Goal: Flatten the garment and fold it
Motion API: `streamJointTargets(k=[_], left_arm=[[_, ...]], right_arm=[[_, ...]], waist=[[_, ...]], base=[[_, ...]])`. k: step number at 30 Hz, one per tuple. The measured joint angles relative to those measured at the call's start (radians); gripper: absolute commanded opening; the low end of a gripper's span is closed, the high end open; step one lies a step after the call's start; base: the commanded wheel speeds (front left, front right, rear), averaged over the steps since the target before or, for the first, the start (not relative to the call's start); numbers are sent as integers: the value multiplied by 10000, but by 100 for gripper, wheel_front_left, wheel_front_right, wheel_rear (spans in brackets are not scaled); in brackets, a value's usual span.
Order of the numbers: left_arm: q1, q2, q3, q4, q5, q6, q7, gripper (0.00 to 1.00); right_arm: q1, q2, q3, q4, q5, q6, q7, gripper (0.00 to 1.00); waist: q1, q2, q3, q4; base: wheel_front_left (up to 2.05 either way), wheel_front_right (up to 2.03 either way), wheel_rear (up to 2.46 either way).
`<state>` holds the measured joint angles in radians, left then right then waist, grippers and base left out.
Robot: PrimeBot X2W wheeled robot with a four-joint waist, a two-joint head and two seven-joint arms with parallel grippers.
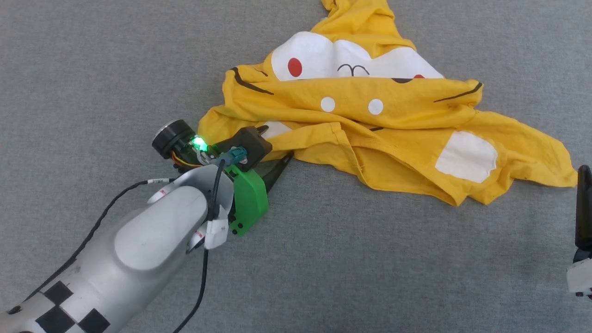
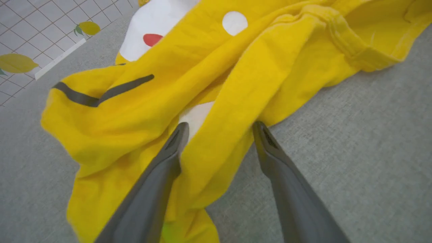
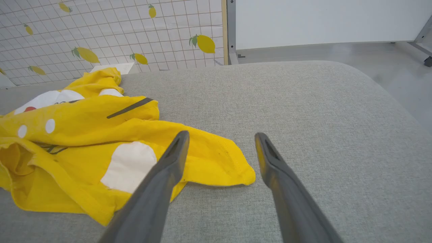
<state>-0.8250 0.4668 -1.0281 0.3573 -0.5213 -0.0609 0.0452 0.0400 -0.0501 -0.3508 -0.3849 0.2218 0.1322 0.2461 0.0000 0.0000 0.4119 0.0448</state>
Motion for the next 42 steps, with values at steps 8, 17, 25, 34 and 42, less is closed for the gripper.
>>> streamJointTargets(k=[8, 17, 25, 34, 42], left_arm=[[72, 221, 119, -949, 153, 556, -570, 0], [2839, 809, -305, -4015, -261, 1977, -320, 0], [4976, 412, -838, -3986, -1143, 2830, -280, 100], [5403, 506, 439, -4734, -2161, 3438, -1034, 100], [4786, 1797, 1611, -5392, -1998, 3875, -1070, 100]], right_arm=[[4, 0, -44, 125, 2, 0, 0, 100], [150, -2, 35, 192, 33, 0, 2, 100], [326, 0, 100, 211, 79, 0, 15, 100], [479, 0, 180, 259, 79, 0, 150, 100], [489, 0, 240, 232, 88, 0, 176, 100]], waist=[[0, 0, -307, 130], [0, 0, -921, 449], [0, 0, -1130, 601], [-1, 0, -1488, 664], [0, 0, -1378, 639]], base=[[0, 0, 0], [0, 0, 0], [0, 0, 0], [0, 0, 0], [0, 0, 0]])
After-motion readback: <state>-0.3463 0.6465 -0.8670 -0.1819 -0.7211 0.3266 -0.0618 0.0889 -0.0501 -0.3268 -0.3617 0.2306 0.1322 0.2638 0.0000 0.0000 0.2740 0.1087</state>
